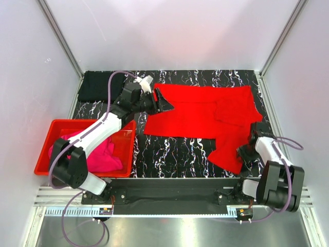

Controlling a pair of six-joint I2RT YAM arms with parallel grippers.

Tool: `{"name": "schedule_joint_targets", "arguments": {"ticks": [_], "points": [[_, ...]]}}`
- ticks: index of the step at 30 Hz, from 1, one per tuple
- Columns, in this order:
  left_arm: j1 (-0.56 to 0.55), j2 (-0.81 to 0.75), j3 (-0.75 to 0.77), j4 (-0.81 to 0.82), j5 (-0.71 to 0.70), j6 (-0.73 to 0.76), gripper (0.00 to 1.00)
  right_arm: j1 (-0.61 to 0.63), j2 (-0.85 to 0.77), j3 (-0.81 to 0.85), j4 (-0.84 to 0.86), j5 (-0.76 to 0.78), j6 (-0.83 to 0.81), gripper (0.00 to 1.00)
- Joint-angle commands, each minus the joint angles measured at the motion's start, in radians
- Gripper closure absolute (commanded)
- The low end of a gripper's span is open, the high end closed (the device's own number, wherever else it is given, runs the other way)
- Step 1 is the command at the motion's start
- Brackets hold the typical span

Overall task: Fold and stack the t-shirts
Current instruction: Fold the tshirt

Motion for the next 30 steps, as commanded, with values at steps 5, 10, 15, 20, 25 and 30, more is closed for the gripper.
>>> {"name": "schedule_joint_targets", "arguments": {"ticks": [5, 10, 15, 20, 25, 30], "points": [[0.021, 0.023, -0.007, 0.067, 0.045, -0.02, 0.39, 0.035, 0.15, 0.058, 0.231, -0.029, 0.006, 0.73], [0.029, 0.039, -0.002, 0.063, 0.041, -0.016, 0.39, 0.049, 0.276, 0.162, 0.307, -0.057, -0.023, 0.73], [0.042, 0.052, 0.001, 0.064, 0.038, -0.017, 0.39, 0.069, 0.318, 0.302, 0.245, -0.022, -0.091, 0.68], [0.047, 0.051, 0.0, 0.067, 0.038, -0.017, 0.39, 0.066, 0.182, 0.339, 0.076, 0.127, -0.17, 0.5], [0.047, 0.053, -0.002, 0.072, 0.044, -0.02, 0.39, -0.007, 0.064, 0.203, 0.067, 0.115, -0.177, 0.5], [0.047, 0.051, -0.007, 0.07, 0.047, -0.017, 0.39, -0.077, 0.042, 0.126, 0.119, 0.08, -0.218, 0.51]]}}
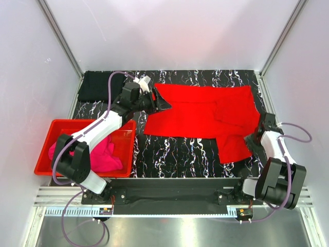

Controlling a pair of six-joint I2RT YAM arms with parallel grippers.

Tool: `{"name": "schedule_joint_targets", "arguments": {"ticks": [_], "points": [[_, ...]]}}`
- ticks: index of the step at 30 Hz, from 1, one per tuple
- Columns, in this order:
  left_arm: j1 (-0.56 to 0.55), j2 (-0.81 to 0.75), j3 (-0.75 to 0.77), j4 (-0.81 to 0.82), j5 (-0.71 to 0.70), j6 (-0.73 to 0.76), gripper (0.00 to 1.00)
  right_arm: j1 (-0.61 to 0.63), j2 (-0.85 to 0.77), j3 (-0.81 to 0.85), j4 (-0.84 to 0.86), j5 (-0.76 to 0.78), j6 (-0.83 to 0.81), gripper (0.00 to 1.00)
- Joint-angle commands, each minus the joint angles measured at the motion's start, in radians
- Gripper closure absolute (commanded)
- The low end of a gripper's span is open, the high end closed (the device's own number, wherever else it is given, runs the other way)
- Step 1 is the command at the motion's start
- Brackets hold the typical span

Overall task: Fold and stack the t-shirts
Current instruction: Fold the tshirt

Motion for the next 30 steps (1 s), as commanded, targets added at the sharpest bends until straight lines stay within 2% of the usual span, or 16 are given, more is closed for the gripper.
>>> {"name": "schedule_joint_targets", "arguments": {"ticks": [1, 8, 16, 30], "points": [[0.003, -0.002, -0.002, 0.048, 0.03, -0.004, 0.39, -0.033, 0.004, -0.038, 0.023, 0.01, -0.047, 0.51], [0.003, 0.013, -0.002, 0.054, 0.041, -0.008, 0.39, -0.041, 0.122, 0.011, 0.141, -0.079, -0.184, 0.44], [0.002, 0.019, -0.003, 0.054, 0.05, -0.016, 0.39, -0.043, 0.136, 0.028, 0.181, -0.155, -0.236, 0.5], [0.005, 0.021, -0.003, 0.053, 0.058, -0.019, 0.39, -0.043, 0.246, 0.046, 0.158, -0.195, -0.275, 0.5]]}}
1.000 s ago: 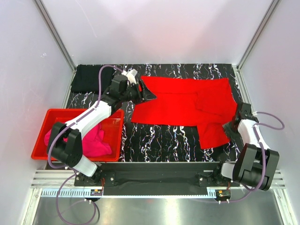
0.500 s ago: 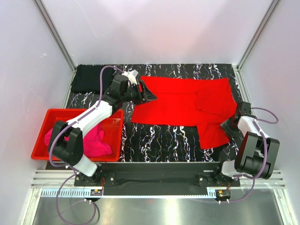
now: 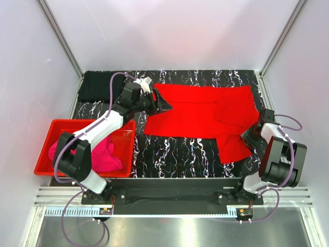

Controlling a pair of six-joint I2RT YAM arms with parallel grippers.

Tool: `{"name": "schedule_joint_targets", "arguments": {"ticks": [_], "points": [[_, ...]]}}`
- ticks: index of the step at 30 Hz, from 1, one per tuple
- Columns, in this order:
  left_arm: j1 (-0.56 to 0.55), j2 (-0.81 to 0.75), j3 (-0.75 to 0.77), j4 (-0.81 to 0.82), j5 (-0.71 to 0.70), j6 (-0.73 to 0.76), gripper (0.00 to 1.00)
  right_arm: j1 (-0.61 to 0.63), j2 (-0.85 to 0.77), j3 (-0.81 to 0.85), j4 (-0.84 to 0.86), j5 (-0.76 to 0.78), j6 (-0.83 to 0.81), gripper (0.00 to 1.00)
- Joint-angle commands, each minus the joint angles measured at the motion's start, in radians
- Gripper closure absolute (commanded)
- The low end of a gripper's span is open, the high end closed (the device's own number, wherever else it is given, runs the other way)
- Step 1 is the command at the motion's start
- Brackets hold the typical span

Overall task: Fold and stack the t-shirts
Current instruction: Fold the tshirt

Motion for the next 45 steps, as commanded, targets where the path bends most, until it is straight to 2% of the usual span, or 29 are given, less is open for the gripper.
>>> {"name": "schedule_joint_targets", "arguments": {"ticks": [1, 6, 9, 13, 16, 21, 24, 28, 31, 36, 45], "points": [[0.005, 0.001, -0.003, 0.049, 0.031, -0.005, 0.39, -0.004, 0.011, 0.005, -0.004, -0.029, -0.005, 0.5], [0.006, 0.008, -0.003, 0.07, 0.034, -0.009, 0.39, -0.004, 0.051, 0.018, -0.018, -0.022, 0.002, 0.56], [0.006, 0.004, -0.002, 0.067, 0.031, -0.005, 0.39, -0.004, 0.053, 0.015, -0.03, -0.013, 0.021, 0.65], [0.005, 0.008, -0.003, 0.066, 0.028, -0.003, 0.39, -0.004, 0.01, 0.013, -0.059, 0.037, 0.045, 0.73], [0.006, 0.011, -0.003, 0.064, 0.027, -0.005, 0.39, -0.004, -0.024, 0.013, -0.091, 0.06, 0.076, 0.83], [0.006, 0.013, -0.009, 0.055, -0.012, 0.003, 0.39, -0.004, -0.098, 0.018, -0.182, 0.105, 0.154, 0.93], [0.002, 0.007, -0.009, -0.025, -0.106, 0.018, 0.4, -0.004, -0.185, 0.021, -0.254, 0.152, 0.231, 0.97], [-0.009, 0.001, -0.012, -0.156, -0.341, 0.023, 0.39, -0.004, -0.369, 0.006, -0.328, 0.197, 0.298, 0.98], [-0.02, 0.002, -0.026, -0.217, -0.465, -0.003, 0.36, -0.004, -0.458, -0.016, -0.335, 0.205, 0.309, 0.98], [-0.035, 0.051, -0.003, -0.327, -0.61, -0.022, 0.32, -0.004, -0.471, -0.016, -0.337, 0.189, 0.28, 0.99], [-0.075, 0.133, 0.011, -0.416, -0.817, -0.042, 0.38, -0.004, -0.472, -0.031, -0.308, 0.149, 0.24, 1.0]]}}
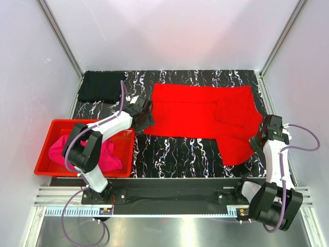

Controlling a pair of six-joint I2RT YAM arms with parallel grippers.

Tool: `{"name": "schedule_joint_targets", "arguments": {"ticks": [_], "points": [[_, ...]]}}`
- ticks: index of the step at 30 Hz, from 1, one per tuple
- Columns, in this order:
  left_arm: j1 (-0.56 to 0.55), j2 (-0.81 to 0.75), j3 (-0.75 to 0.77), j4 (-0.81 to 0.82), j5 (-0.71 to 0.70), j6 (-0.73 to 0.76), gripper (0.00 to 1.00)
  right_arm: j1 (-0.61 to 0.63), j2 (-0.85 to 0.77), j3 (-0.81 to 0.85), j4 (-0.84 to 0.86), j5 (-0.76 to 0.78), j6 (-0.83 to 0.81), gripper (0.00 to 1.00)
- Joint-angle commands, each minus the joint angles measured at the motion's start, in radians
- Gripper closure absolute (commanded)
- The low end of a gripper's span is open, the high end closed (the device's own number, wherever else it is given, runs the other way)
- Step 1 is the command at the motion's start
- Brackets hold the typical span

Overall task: Fold and stack the t-shirts
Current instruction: Fold the tshirt

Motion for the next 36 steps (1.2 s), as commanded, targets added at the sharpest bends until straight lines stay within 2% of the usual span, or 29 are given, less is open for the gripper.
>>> {"name": "schedule_joint_targets", "arguments": {"ticks": [1, 9, 19, 24, 30, 32, 35, 36], "points": [[-0.026, 0.014, 0.032, -0.022, -0.154, -0.016, 0.38, -0.002, -0.025, -0.002, 0.012, 0.0, -0.02, 1.0], [-0.03, 0.119, 0.12, -0.038, -0.171, 0.001, 0.41, -0.002, -0.04, 0.015, 0.01, 0.005, -0.045, 1.0], [-0.037, 0.088, 0.045, -0.038, -0.182, -0.029, 0.42, -0.002, -0.023, 0.015, 0.024, 0.009, -0.051, 1.0], [-0.047, 0.077, -0.007, -0.009, -0.143, -0.055, 0.42, -0.002, -0.026, 0.019, 0.027, 0.009, -0.049, 1.0], [-0.041, 0.099, 0.006, -0.027, -0.165, -0.054, 0.44, -0.002, -0.03, 0.034, 0.017, 0.026, -0.06, 1.0], [-0.04, 0.094, -0.012, -0.015, -0.163, -0.055, 0.47, -0.002, -0.03, 0.034, 0.02, 0.034, -0.062, 1.0], [-0.035, 0.103, -0.027, -0.006, -0.147, -0.054, 0.62, -0.002, -0.028, 0.041, 0.017, 0.042, -0.066, 1.0], [-0.032, 0.103, -0.029, -0.004, -0.133, -0.052, 0.7, -0.002, -0.025, 0.044, 0.015, 0.043, -0.065, 1.0]]}}
